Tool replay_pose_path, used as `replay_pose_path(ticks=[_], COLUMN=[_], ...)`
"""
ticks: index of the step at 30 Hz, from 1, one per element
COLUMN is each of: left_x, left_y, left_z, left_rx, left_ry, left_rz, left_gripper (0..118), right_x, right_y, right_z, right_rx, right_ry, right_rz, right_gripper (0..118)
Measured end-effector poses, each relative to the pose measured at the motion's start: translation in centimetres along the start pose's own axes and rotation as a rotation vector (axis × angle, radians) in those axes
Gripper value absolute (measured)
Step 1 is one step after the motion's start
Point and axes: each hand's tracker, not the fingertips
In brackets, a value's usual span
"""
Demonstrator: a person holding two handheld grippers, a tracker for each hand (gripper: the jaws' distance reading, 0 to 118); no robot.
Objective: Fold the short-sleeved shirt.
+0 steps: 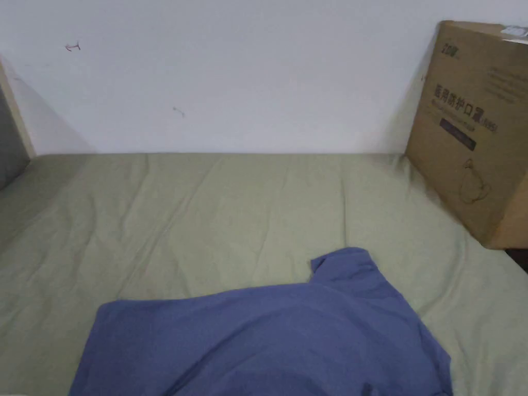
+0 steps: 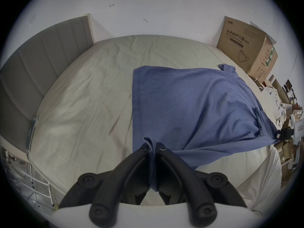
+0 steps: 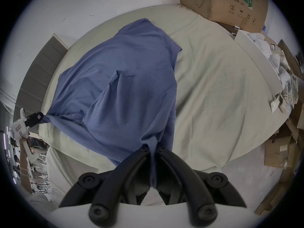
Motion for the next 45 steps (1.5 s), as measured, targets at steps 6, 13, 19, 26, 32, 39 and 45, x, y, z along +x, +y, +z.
replay_pose_path(ticks=[6,13,19,26,32,39,45], left_x=[0.4,2.9,4.8,1.1,-2.9,-2.6,-1.1], left_y=[1.2,5.0,5.9,13.1,19.2,20.7,19.9], left_z=[0.4,1.7,-2.9,-9.7,-18.4,-24.1,-22.9], left_rx=[0.038,0.138,0.031,0.018,-0.090,-0.238,-0.168], left_ry=[-0.002,-0.073,-0.055,-0.019,0.012,0.084,0.153], left_rz=[0.045,0.136,0.116,0.205,0.311,0.283,0.279], left_gripper=[98,42,0,19,103,92,48], right_x=[-1.4,-6.6,-9.8,-10.6,-9.9,-9.1,-8.6], right_y=[3.2,8.4,10.4,13.0,14.3,14.0,14.5], right_z=[0.5,1.7,-1.7,-5.3,-7.3,-9.6,-10.6], right_rx=[0.103,0.243,0.217,0.187,0.155,0.090,0.065], right_ry=[-0.021,0.031,0.076,0.081,0.075,0.043,0.053], right_rz=[0.038,0.188,0.172,0.161,0.153,0.159,0.137], right_gripper=[84,38,2,2,2,2,2])
